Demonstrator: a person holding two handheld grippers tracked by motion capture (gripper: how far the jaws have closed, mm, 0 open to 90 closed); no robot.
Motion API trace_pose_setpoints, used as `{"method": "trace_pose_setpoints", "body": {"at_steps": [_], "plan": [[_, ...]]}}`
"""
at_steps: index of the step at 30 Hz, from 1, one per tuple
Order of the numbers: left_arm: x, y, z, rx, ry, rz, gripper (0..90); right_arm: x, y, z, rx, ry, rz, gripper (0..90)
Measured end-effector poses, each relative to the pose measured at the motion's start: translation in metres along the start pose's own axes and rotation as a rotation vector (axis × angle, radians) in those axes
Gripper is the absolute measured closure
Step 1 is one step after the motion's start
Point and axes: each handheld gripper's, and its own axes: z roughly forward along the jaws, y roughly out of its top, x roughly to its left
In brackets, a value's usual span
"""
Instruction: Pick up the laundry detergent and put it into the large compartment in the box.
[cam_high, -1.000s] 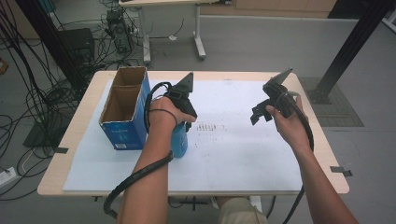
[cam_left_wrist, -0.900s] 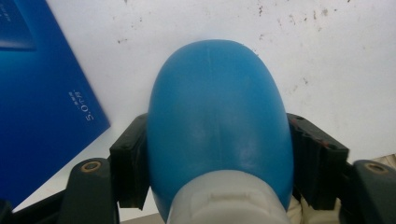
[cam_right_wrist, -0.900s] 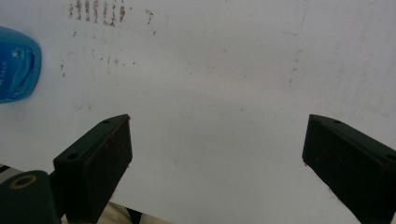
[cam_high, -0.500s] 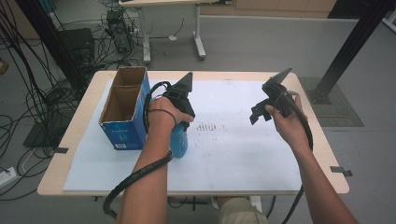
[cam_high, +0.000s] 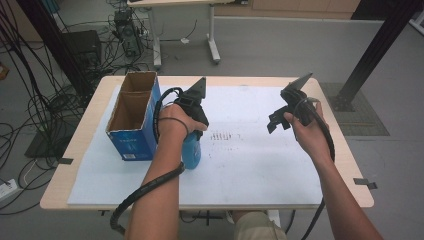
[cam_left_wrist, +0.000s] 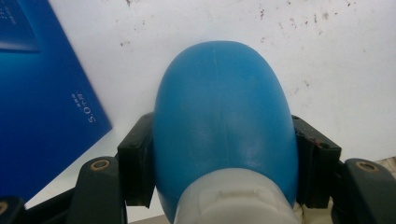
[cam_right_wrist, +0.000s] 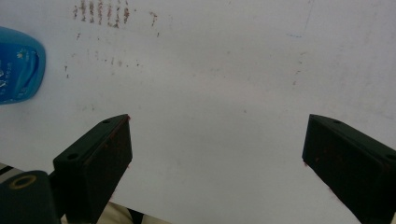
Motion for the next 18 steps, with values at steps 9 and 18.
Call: {"method": "trace_pose_setpoints", "body": {"at_steps": [9,18], "plan": [[0.0006,-0.0006,0.0002,-0.003,-0.003,-0.003,36.5,0.0008,0.0004,0.0001,0.000,0.000,0.001,8.4],[0.0004,-0.0020,0.0011,-0.010,-0.003,-0.005,36.4,0.0011,-0.0003,-0.0006,-0.003,0.000,0.001,8.4]]}}
